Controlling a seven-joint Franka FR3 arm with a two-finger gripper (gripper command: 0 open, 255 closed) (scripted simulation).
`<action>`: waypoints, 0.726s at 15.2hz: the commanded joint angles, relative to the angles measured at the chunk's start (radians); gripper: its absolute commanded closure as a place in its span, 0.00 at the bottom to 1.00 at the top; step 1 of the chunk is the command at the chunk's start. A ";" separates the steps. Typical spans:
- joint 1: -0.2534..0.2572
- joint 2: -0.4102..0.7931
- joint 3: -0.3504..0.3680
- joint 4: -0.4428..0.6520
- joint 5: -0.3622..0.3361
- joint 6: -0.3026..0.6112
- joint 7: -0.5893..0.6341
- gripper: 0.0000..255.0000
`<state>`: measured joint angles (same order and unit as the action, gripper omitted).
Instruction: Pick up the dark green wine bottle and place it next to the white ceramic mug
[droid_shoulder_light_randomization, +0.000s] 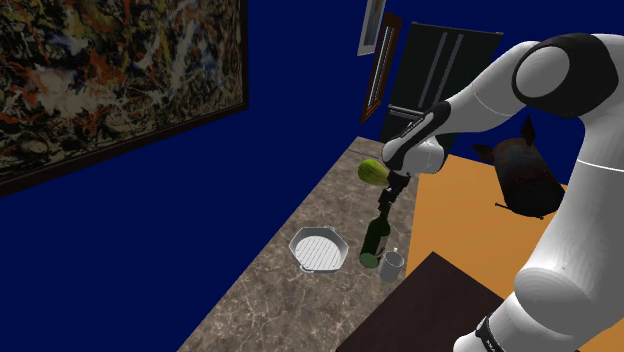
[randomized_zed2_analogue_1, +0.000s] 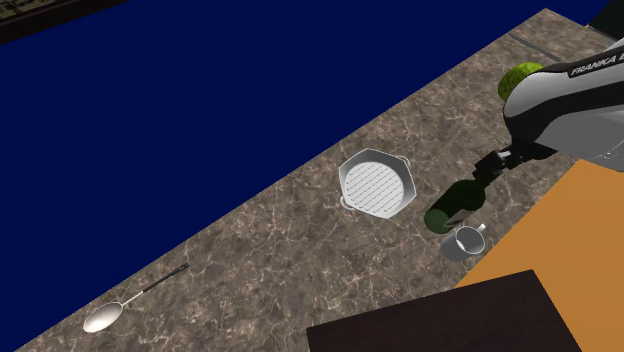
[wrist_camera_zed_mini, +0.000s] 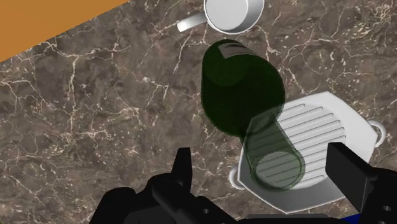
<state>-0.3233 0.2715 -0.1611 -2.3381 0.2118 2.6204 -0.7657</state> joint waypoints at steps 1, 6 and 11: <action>0.000 0.000 0.000 0.000 0.000 0.000 0.000 0.00; 0.011 -0.115 -0.026 0.002 -0.057 -0.114 0.040 0.00; 0.010 -0.115 -0.026 0.002 -0.058 -0.113 0.040 0.00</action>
<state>-0.3129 0.1567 -0.1869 -2.3364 0.1545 2.5076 -0.7255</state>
